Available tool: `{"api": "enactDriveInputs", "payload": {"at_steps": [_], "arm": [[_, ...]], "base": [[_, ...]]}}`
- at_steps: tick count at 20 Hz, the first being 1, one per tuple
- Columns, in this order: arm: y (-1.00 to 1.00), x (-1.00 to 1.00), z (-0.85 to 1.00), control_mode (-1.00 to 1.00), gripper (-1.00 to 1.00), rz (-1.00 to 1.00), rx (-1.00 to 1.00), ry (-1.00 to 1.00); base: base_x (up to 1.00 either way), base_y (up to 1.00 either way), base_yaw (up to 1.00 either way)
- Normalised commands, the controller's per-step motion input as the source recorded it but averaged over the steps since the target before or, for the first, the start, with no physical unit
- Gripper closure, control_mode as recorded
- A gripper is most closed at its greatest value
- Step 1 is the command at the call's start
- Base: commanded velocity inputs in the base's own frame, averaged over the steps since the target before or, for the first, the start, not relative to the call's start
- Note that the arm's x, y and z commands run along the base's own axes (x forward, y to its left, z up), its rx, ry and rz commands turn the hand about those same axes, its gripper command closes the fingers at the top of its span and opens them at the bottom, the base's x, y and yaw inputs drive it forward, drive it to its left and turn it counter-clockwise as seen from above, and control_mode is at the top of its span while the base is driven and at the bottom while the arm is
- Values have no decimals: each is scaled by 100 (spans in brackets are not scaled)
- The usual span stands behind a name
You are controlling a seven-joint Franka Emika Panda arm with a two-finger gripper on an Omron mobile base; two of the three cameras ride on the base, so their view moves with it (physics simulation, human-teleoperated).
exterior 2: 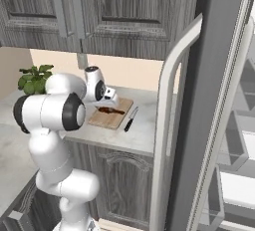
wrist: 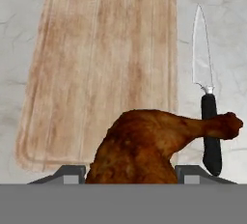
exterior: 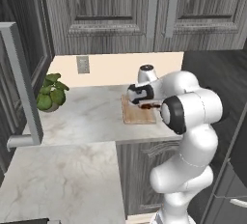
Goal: Retrieve the chicken drumstick from the fridge and place it on the cutting board.
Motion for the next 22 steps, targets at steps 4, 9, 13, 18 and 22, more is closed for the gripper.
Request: {"api": "enactDriveInputs", "payload": {"at_steps": [4, 9, 13, 18, 22], "arm": [[0, 53, -27, -100, 100, 0, 0, -15], [0, 46, -35, -100, 100, 0, 0, 0], [0, 34, -38, -100, 100, 0, 0, 2], [0, 15, -47, -100, 100, 0, 0, 1], [0, 1, -19, -100, 100, 0, 5, 0]], "base": [[0, 0, 0], [0, 0, 0], [0, 0, 0], [0, 0, 0], [0, 0, 0]]}}
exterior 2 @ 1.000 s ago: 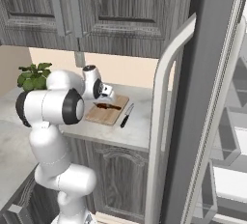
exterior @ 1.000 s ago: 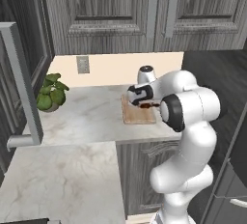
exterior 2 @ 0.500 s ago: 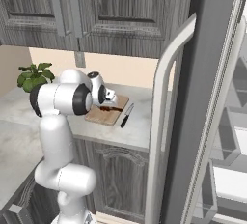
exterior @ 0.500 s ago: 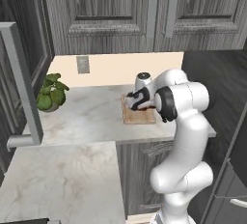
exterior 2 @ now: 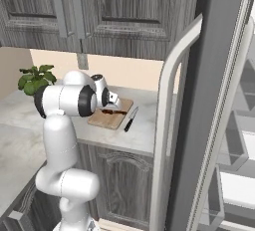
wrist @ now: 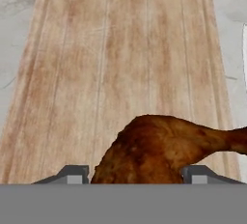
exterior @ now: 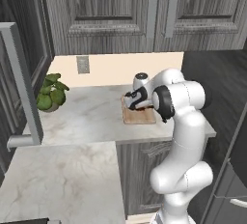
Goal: Retrieve the chicken drumstick from the fridge and place it on the cutting board.
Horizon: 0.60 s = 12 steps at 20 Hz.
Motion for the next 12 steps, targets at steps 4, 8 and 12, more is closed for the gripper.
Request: {"api": "enactDriveInputs", "payload": {"at_steps": [4, 8, 12], "arm": [[0, 0, -10, -100, -100, 0, 3, 0], [0, 0, -1, -100, -100, 0, 0, 0], [3, 0, 0, -100, -100, 0, 0, 0]], "base": [[0, 0, 0], [0, 0, 0], [0, 0, 0]]}}
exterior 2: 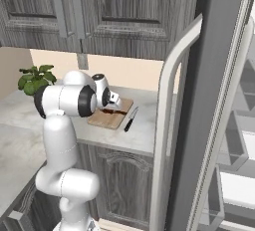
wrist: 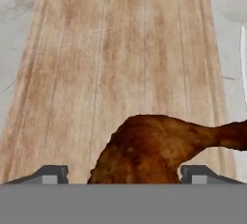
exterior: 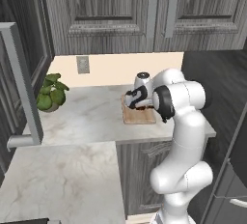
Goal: Retrieve the chicken drumstick from the fridge and place it on the cutting board.
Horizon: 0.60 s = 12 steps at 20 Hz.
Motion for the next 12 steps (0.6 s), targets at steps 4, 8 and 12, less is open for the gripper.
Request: {"api": "enactDriveInputs", "payload": {"at_steps": [4, 8, 12], "arm": [[3, -2, 5, -100, -100, 0, 0, 0], [3, -24, 22, -100, -100, 0, 0, -3], [2, -38, 14, -100, -100, 0, 0, -1]], "base": [[0, 0, 0], [0, 0, 0], [0, 0, 0]]}}
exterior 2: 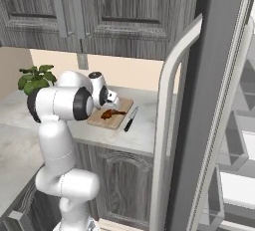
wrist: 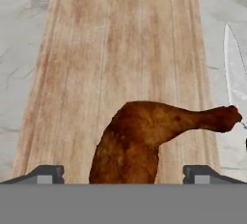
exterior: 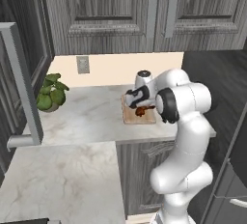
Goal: Retrieve the chicken drumstick from the fridge and place it on the cutting board.
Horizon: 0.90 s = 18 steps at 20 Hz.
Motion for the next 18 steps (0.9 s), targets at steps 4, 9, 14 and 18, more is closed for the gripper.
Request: {"api": "enactDriveInputs", "payload": {"at_steps": [4, 9, 14, 18], "arm": [[0, -54, 4, -100, -100, -1, 0, -2], [1, -82, 31, -100, -100, -5, 0, -2], [4, -85, 54, -100, -100, 0, 0, 0], [0, -93, 48, -100, -100, 0, 0, -1]], "base": [[0, 0, 0], [0, 0, 0], [0, 0, 0], [0, 0, 0]]}}
